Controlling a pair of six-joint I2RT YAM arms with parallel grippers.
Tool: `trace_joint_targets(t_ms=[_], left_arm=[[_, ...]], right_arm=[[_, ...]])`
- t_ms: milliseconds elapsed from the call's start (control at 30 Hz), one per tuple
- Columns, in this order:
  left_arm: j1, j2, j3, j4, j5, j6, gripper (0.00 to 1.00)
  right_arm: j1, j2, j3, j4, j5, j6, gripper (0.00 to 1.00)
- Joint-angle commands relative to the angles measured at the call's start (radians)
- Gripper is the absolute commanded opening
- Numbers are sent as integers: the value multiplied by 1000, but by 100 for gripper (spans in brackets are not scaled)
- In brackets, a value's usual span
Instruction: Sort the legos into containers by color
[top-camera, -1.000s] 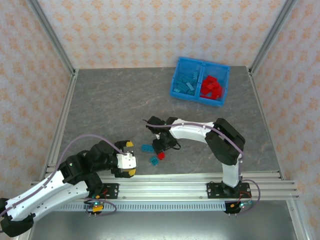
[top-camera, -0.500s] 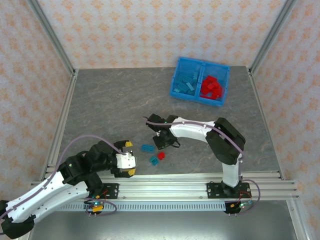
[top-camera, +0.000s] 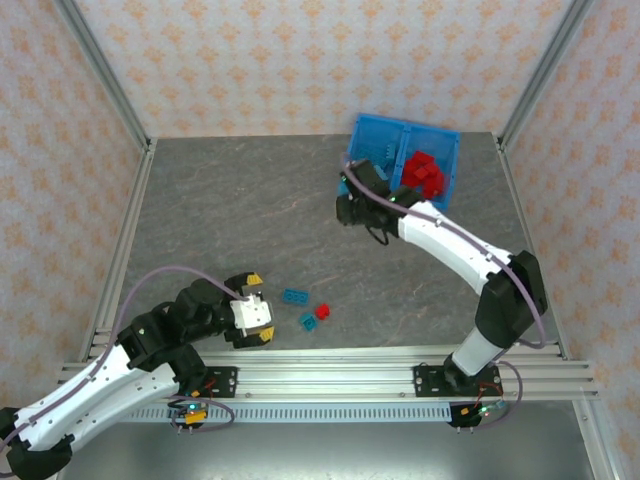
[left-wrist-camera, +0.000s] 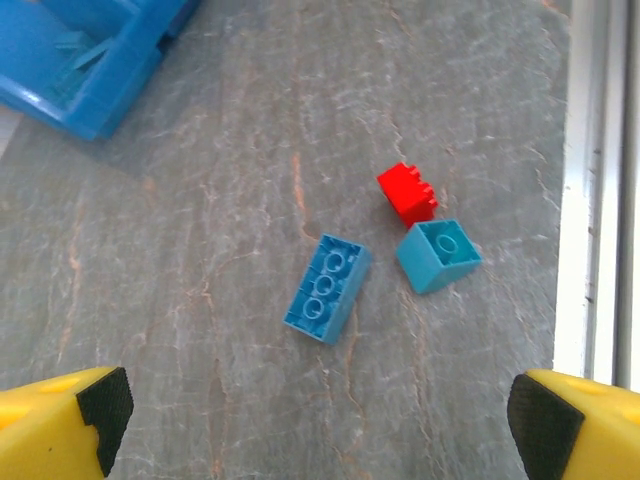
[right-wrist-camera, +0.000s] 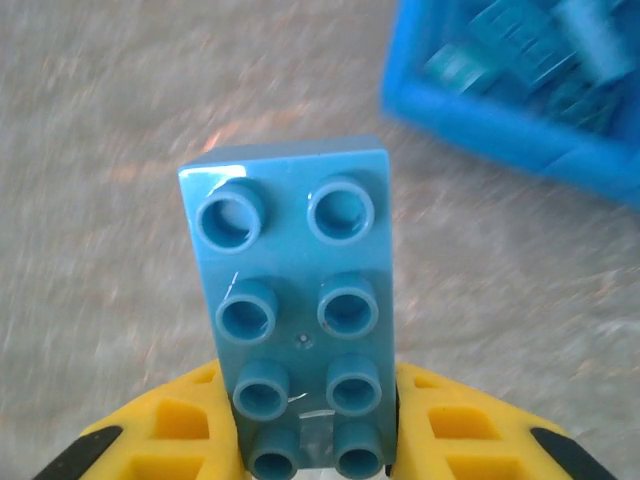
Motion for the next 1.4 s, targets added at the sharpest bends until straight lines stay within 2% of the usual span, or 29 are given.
trace_joint_targets(t_ms=[0,167,500,667,800,900,1000,1167,1367], left_arm=[[24,9,-6,72,-55,-55,100],[43,70,14,65,-79,-71,100],[62,118,34,59,-52,-72,100],[64,113,27,59,-56,-52,100],[65,123,24,56,-54,-44,100],[65,131,24,54,-55,-39,100],[70,135,24,54,-60,-32,100],[75,142,27,51,-65,-8,100],[75,117,31,14,-12,62,100]], right_arm=[[-87,79,89,40,109,-1,23],[-199,257,224,102,129,8,23],[-304,819,949,-145,136,34,22],[-330,957,1112,-107,134,15,27],[-334,1003,1181,-43,98,-45,35],[-334,1013,1237,-53,128,-57,50],[-335,990,1244,-70,118,-58,56],[-334,904,1184,-133,48,-34,56],[-306,670,880,-118,-67,-63,56]])
